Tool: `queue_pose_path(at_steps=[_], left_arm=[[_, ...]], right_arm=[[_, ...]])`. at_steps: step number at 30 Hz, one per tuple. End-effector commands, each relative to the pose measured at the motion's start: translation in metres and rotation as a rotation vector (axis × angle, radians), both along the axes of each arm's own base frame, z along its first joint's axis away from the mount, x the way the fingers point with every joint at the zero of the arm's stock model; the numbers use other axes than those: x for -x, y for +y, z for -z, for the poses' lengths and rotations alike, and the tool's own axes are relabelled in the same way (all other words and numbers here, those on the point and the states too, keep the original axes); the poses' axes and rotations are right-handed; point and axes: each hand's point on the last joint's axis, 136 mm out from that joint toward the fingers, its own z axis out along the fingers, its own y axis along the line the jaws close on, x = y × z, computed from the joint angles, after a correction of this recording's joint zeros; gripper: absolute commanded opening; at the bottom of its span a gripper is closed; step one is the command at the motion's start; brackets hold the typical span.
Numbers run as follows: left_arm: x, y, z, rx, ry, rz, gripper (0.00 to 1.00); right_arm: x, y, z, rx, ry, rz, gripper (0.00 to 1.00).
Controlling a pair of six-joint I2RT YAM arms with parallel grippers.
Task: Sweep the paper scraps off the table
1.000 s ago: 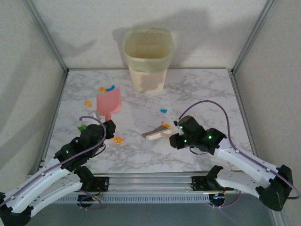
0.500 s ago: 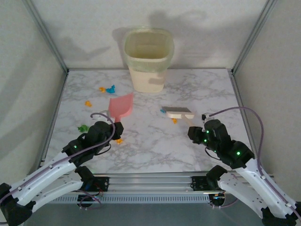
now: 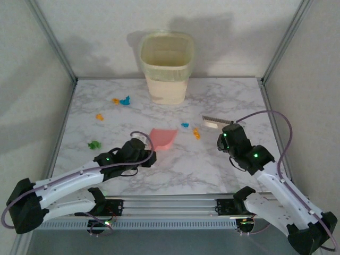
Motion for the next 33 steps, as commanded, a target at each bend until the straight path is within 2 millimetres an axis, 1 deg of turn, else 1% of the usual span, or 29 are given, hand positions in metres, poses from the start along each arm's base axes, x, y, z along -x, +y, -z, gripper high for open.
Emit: queue_pose_path(at_steps=[1, 6, 12, 18, 22, 29, 33], left_arm=[[0.009, -0.022, 0.0, -0.011, 0.002, 0.099, 0.0], [0.021, -0.039, 0.013, -0.083, 0.034, 0.176, 0.0], [0.033, -0.062, 0.024, -0.163, 0.043, 0.264, 0.0], [0.02, -0.061, 0.035, -0.265, 0.027, 0.216, 0.0], [0.009, -0.061, 0.037, -0.317, 0.011, 0.18, 0.0], [0.001, -0.069, 0.047, -0.381, 0.01, 0.188, 0.0], [-0.004, -0.072, 0.05, -0.41, 0.003, 0.192, 0.0]], right_arm=[[-0.008, -0.021, -0.01, 0.074, -0.047, 0.106, 0.0], [-0.01, -0.022, -0.003, 0.122, -0.015, 0.101, 0.0], [-0.013, -0.017, 0.01, 0.173, 0.055, 0.066, 0.0], [-0.015, -0.003, 0.023, 0.169, 0.118, -0.001, 0.0], [-0.016, 0.008, 0.029, 0.155, 0.139, -0.053, 0.0], [-0.017, 0.022, 0.037, 0.168, 0.174, -0.115, 0.0], [-0.012, 0.031, 0.038, 0.204, 0.2, -0.163, 0.0]])
